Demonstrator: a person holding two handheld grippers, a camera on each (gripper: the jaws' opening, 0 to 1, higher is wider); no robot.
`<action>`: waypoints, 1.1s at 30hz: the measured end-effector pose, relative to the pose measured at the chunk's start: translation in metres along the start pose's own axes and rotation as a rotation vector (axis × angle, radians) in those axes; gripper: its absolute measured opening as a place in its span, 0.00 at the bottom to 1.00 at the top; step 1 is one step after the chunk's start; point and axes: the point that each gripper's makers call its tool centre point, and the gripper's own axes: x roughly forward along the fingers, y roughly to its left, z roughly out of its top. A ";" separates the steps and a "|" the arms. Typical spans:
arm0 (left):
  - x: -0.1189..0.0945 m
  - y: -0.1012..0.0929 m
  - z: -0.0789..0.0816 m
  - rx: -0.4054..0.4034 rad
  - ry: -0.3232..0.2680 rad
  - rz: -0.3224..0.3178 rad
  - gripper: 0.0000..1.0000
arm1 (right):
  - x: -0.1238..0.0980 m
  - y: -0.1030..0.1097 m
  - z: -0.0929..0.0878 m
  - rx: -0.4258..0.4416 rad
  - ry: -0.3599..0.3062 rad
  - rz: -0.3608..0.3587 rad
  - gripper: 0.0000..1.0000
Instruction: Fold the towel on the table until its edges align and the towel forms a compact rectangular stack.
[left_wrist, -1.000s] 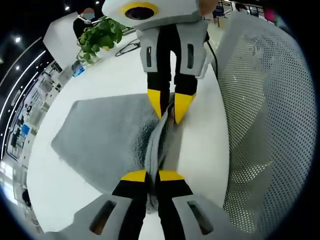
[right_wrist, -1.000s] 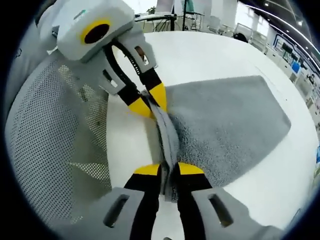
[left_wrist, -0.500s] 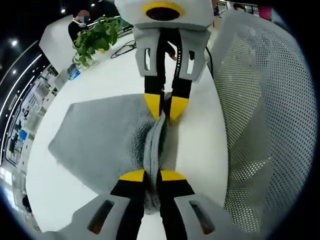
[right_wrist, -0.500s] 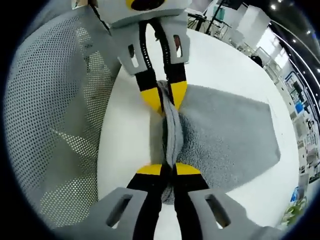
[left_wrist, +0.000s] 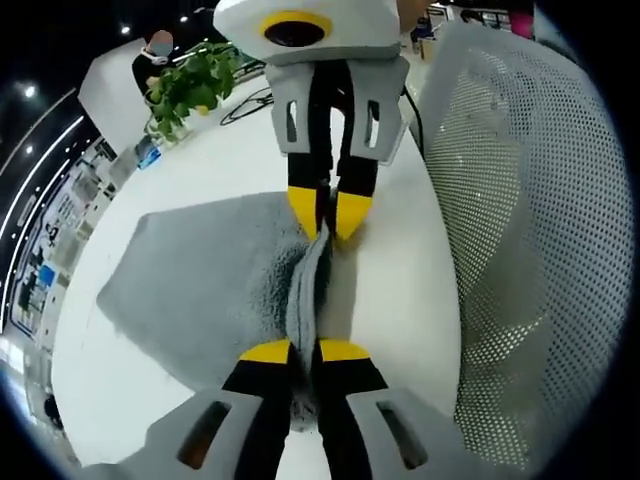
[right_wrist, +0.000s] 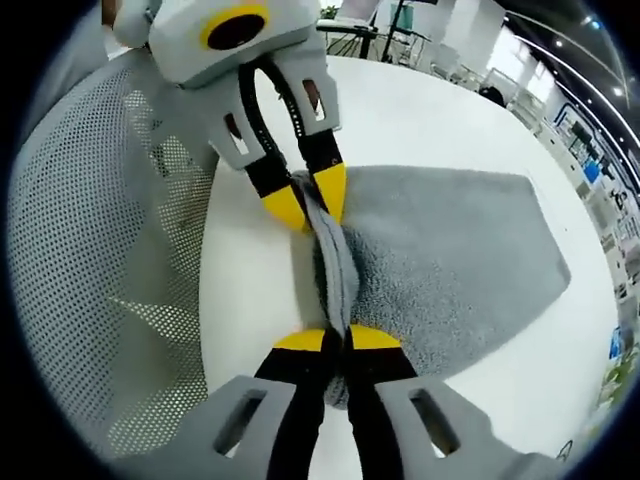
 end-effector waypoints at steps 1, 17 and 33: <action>0.000 0.000 -0.001 0.011 0.010 0.009 0.05 | 0.000 -0.001 -0.001 0.014 -0.004 0.001 0.04; -0.010 -0.001 0.003 0.011 0.038 0.001 0.04 | -0.007 0.002 0.004 -0.103 0.025 -0.006 0.04; -0.031 0.017 0.017 0.022 0.009 0.034 0.05 | -0.039 -0.015 0.031 0.052 -0.096 -0.044 0.03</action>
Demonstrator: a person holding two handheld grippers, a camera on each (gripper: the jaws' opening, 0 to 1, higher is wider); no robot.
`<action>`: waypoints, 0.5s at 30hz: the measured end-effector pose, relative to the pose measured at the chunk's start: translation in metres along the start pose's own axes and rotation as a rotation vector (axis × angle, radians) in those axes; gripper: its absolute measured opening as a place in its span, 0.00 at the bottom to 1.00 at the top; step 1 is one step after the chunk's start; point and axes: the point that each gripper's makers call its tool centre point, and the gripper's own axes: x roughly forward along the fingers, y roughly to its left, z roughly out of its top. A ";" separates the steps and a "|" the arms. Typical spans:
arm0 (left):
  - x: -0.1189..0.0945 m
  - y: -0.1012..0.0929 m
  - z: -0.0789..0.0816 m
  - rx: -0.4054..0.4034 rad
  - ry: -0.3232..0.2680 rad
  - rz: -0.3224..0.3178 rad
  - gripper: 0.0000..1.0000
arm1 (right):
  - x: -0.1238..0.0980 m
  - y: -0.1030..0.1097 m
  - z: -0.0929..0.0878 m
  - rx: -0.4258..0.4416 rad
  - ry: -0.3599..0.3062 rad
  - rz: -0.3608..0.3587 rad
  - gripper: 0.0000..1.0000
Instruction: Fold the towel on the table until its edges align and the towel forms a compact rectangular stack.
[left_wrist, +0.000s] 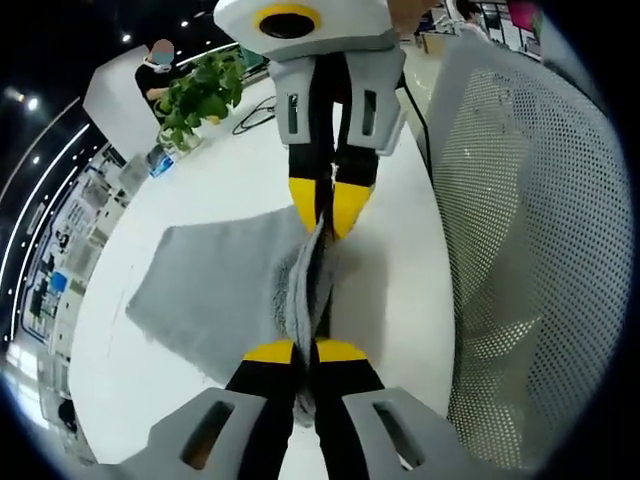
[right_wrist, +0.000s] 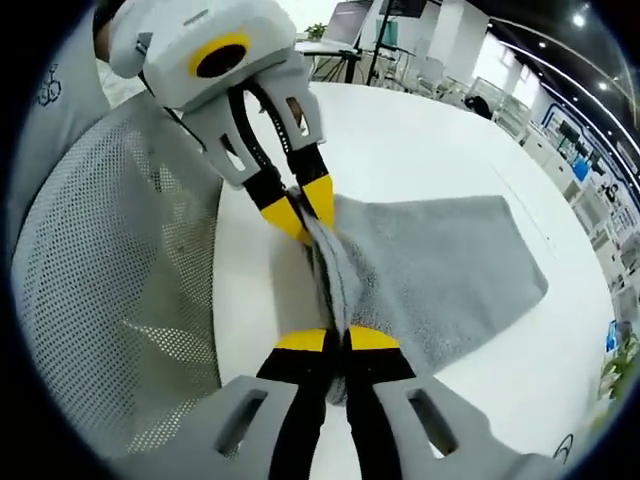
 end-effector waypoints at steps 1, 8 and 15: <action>-0.001 0.000 0.000 0.006 0.000 0.003 0.05 | -0.001 -0.001 0.001 0.001 -0.003 -0.006 0.03; -0.004 -0.002 0.001 -0.014 -0.004 0.022 0.12 | -0.005 -0.007 0.008 0.016 -0.019 -0.031 0.03; -0.006 -0.003 -0.003 -0.056 -0.021 0.039 0.17 | -0.009 -0.011 0.014 0.030 -0.035 -0.041 0.02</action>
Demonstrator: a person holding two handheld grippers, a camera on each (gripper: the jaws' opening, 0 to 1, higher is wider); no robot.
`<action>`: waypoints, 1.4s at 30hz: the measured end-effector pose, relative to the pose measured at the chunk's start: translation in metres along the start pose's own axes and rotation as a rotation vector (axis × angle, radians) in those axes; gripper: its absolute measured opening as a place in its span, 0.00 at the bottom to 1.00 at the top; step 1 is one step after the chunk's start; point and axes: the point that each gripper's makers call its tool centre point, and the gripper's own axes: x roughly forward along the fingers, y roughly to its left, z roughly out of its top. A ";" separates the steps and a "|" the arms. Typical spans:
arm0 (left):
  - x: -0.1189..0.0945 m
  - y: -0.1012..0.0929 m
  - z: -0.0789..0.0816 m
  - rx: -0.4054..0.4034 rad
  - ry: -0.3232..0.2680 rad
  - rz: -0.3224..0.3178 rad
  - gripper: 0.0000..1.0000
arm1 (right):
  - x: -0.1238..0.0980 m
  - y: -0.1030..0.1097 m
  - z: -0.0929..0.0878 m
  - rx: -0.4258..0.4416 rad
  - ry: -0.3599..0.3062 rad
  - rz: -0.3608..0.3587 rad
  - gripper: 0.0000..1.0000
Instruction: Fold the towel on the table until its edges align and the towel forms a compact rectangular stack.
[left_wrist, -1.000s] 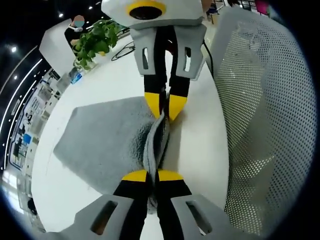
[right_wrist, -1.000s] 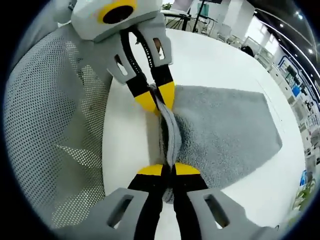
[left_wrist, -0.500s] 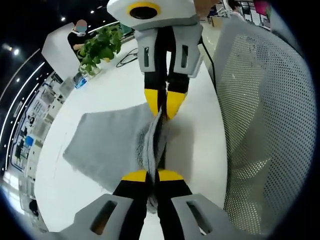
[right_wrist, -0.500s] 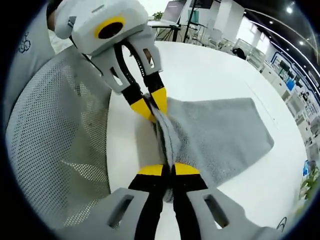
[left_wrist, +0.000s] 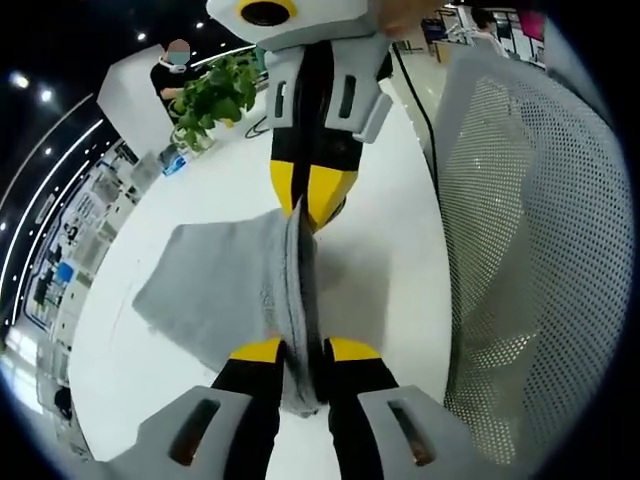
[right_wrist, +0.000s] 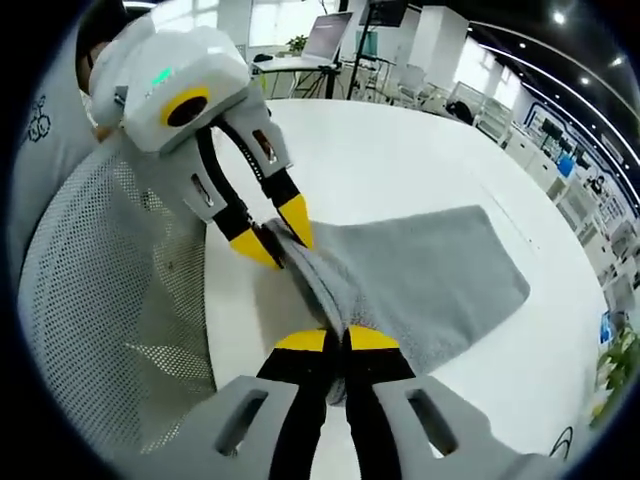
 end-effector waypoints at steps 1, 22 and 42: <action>0.002 0.001 -0.001 0.001 0.005 0.006 0.18 | 0.000 0.000 0.001 0.002 -0.001 0.001 0.03; -0.023 0.013 0.016 -0.049 -0.013 0.008 0.07 | -0.025 0.010 0.010 -0.010 -0.005 0.038 0.02; -0.074 0.008 0.050 -0.102 -0.090 -0.052 0.06 | -0.072 0.041 0.032 0.029 -0.035 0.139 0.03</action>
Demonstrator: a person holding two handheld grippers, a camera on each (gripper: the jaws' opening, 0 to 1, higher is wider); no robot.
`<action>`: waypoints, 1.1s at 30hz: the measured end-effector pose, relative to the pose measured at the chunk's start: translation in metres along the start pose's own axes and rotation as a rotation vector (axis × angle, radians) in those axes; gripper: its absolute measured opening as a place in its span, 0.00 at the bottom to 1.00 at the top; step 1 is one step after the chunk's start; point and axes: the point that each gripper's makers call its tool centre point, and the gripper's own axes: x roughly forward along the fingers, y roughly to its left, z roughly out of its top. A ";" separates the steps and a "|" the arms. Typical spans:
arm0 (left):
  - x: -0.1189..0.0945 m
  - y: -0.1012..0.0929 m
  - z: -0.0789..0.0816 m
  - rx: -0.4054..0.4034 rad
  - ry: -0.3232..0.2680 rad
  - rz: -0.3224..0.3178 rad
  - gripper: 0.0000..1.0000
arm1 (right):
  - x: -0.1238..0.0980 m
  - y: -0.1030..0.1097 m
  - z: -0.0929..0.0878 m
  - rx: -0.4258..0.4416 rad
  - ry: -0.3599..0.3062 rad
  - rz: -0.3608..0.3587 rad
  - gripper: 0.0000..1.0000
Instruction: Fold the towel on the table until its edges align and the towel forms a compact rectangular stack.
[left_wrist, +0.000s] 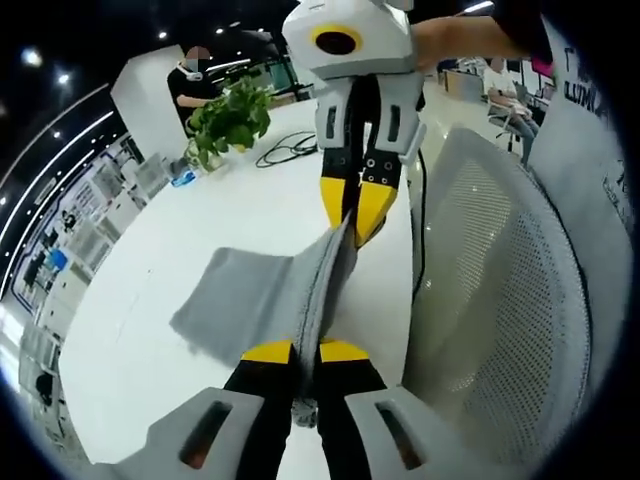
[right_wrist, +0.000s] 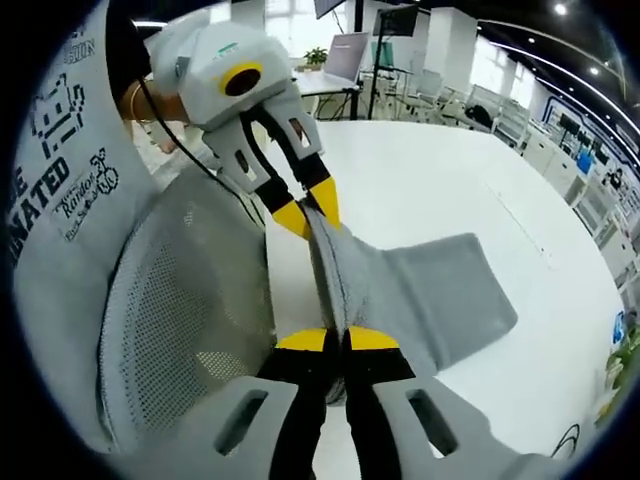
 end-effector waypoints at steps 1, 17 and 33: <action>-0.002 0.000 0.001 -0.001 -0.002 -0.001 0.06 | -0.002 0.001 0.002 0.001 -0.003 0.001 0.03; -0.028 -0.022 0.010 -0.059 -0.038 -0.031 0.06 | -0.018 0.040 0.011 0.043 -0.020 0.114 0.03; -0.027 -0.006 0.022 -0.074 -0.078 -0.040 0.06 | -0.032 0.024 0.021 0.105 -0.054 0.141 0.03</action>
